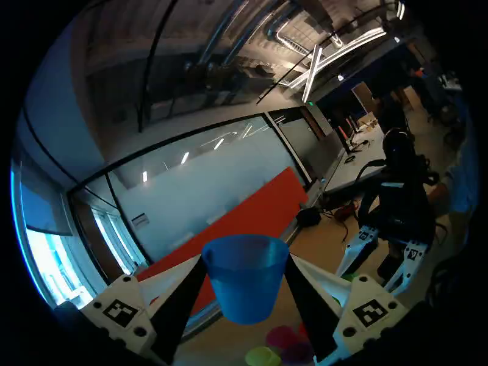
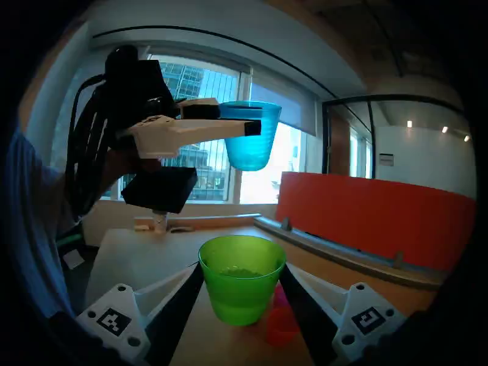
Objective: Pour water
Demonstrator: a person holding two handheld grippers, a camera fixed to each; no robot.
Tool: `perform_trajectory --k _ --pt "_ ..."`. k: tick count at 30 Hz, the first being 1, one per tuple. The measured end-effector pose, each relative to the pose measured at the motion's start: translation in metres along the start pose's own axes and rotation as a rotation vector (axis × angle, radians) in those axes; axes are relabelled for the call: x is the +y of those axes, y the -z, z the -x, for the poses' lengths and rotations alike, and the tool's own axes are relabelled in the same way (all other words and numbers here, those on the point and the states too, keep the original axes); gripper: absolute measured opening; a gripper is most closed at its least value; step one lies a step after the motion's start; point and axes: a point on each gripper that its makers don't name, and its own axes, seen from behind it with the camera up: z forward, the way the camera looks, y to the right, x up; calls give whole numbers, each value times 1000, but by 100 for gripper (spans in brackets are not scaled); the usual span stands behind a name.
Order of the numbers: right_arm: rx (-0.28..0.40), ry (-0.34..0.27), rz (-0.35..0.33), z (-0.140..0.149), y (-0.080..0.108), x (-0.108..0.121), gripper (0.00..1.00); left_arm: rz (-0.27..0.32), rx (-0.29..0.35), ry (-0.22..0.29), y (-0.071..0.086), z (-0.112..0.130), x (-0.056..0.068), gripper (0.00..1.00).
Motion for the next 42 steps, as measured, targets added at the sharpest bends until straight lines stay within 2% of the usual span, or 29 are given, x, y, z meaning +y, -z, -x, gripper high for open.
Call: perform_trajectory --k 8,17,23,26,32,42 --pt "4 -2 4 -1 2 0 89 1 10 160 5 1 -7 86" --pt "5 -1 7 -3 1 -1 89 -8 18 354 2 7 -23 86" --pt "3 -1 8 -4 0 -2 89 14 20 456 2 14 -22 86" --pt "2 -1 8 -4 0 -2 89 14 14 471 2 20 -23 86" --pt "1 -7 12 -6 -1 0 89 1 -2 442 6 30 -25 87" --pt "-21 -7 30 -2 6 9 89 -9 -38 448 16 59 -19 87"
